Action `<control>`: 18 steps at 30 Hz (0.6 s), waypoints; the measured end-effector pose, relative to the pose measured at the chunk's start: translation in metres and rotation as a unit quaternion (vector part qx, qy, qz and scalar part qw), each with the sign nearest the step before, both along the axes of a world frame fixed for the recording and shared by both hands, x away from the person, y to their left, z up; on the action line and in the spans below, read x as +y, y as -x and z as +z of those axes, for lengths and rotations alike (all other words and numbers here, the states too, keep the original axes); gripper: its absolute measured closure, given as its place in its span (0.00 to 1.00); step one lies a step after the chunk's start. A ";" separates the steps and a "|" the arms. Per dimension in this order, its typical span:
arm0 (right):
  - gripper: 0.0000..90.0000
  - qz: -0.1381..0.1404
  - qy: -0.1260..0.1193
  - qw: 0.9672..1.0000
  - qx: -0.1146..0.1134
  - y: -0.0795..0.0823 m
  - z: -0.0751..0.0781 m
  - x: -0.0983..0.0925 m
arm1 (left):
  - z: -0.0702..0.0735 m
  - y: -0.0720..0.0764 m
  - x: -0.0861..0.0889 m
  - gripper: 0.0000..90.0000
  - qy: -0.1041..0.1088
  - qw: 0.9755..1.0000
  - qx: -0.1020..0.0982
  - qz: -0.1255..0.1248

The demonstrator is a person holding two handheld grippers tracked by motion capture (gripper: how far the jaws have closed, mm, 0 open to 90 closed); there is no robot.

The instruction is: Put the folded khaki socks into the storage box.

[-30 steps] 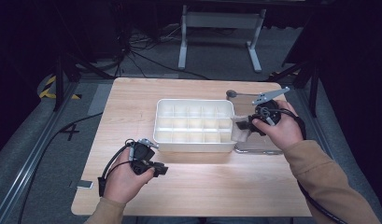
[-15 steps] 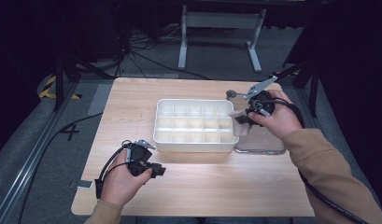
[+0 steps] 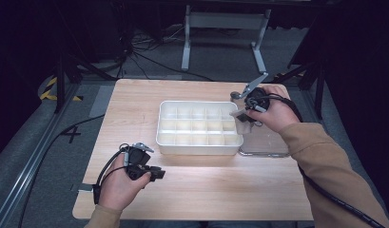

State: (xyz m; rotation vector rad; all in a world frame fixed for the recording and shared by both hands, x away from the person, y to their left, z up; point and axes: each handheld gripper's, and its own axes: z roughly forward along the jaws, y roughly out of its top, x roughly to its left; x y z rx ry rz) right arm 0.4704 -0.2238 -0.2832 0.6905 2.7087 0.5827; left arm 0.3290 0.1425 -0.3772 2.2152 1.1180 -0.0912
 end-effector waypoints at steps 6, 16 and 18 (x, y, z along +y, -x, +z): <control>0.78 0.003 0.015 1.000 0.010 -0.007 -0.010 0.007 | 0.001 -0.002 -0.002 0.82 0.003 1.000 0.000 -0.004; 0.78 0.009 0.029 0.999 0.019 -0.011 -0.034 0.021 | 0.001 -0.005 -0.004 0.82 0.005 1.000 0.000 -0.006; 0.78 0.014 0.035 0.999 0.023 -0.011 -0.042 0.024 | 0.001 -0.005 -0.004 0.82 0.005 1.000 -0.001 -0.008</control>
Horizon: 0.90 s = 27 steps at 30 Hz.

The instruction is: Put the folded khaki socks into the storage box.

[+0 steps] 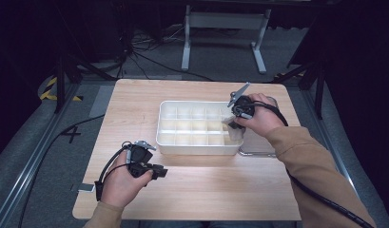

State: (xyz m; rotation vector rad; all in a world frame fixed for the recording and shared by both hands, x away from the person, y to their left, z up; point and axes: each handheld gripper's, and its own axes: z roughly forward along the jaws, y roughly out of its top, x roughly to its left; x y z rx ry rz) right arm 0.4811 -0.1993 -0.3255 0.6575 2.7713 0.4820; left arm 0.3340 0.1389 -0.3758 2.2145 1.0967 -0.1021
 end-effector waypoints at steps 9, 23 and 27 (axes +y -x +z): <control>0.78 0.009 0.019 1.000 0.014 0.001 -0.024 0.009 | 0.001 0.000 0.001 0.82 0.002 1.000 0.001 0.002; 0.78 0.010 0.052 0.998 0.037 0.006 -0.045 0.013 | 0.000 0.000 0.000 0.81 0.000 1.000 0.002 -0.001; 0.78 0.008 0.054 0.998 0.040 0.006 -0.048 0.013 | 0.000 0.000 0.001 0.81 0.003 1.000 0.003 0.001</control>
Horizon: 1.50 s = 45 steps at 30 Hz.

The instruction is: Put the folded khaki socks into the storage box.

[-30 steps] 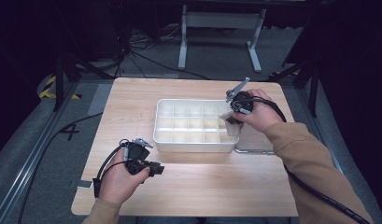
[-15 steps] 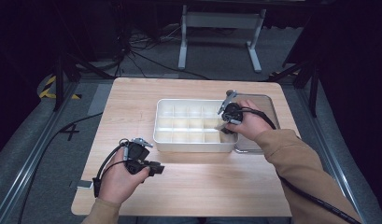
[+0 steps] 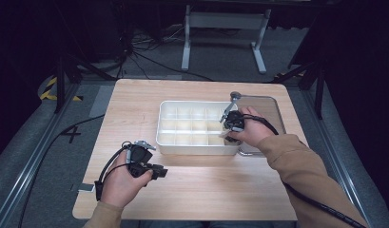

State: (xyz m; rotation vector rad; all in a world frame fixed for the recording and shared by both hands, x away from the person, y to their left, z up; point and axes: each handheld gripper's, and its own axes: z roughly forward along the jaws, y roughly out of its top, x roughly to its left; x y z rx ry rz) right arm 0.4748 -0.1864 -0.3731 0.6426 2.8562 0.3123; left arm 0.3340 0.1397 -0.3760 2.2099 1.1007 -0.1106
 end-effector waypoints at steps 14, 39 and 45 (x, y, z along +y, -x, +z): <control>0.78 -0.007 0.024 0.999 0.031 -0.003 -0.017 0.000 | 0.001 -0.001 0.002 0.81 0.002 1.000 0.001 0.002; 0.64 -0.045 -0.018 0.996 0.071 -0.010 -0.010 -0.006 | -0.001 -0.002 0.000 0.80 0.001 1.000 0.003 -0.001; 0.74 -0.042 -0.042 0.997 0.059 -0.008 0.008 -0.004 | 0.000 -0.001 0.000 0.79 -0.002 1.000 0.001 -0.002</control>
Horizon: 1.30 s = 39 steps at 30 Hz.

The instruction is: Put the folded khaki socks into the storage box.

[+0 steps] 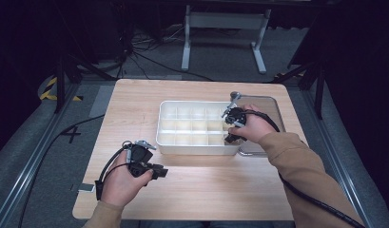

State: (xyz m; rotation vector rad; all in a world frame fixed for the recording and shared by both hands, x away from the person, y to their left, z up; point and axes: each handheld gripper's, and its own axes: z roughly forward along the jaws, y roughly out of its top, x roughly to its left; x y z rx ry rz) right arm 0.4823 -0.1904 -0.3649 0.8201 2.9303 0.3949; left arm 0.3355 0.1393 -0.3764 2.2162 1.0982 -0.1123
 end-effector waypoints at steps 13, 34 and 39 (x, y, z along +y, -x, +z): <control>0.93 0.017 0.034 0.999 0.015 -0.002 -0.011 0.006 | 0.000 0.001 0.001 0.79 0.002 1.000 0.000 0.000; 0.89 0.007 0.016 0.999 0.041 -0.002 -0.031 -0.001 | -0.001 -0.001 -0.004 0.78 -0.002 1.000 0.001 -0.005; 0.74 -0.006 -0.028 0.999 0.024 0.002 -0.016 -0.013 | -0.001 -0.003 -0.003 0.78 0.001 1.000 0.003 -0.004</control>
